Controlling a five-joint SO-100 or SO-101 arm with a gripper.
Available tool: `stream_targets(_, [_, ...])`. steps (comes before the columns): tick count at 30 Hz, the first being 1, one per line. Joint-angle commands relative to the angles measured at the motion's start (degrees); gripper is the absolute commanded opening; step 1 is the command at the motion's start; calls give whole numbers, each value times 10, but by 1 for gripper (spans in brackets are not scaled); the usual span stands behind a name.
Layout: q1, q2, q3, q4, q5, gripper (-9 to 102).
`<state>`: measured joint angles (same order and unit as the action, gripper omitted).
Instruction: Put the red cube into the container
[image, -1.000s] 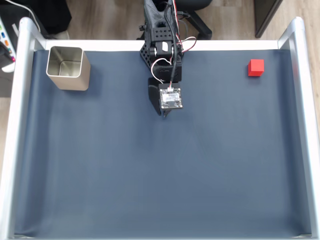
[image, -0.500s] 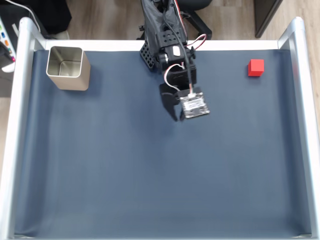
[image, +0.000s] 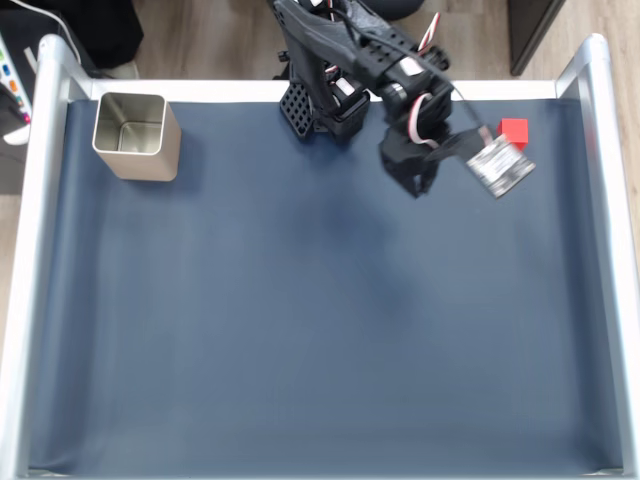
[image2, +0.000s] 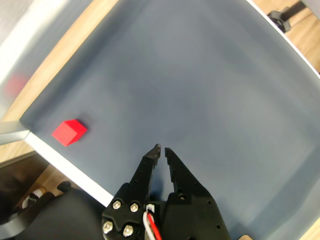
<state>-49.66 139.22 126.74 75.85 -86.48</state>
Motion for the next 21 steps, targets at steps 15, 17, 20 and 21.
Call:
stream_targets(15, [-257, -95, -24, -148, -37, 17])
stream_targets(17, [-276, -102, -11, -175, -43, 19])
stream_targets(20, [-301, -108, 9, -209, -49, 22])
stream_targets(21, [-308, -110, 15, -221, -53, 23])
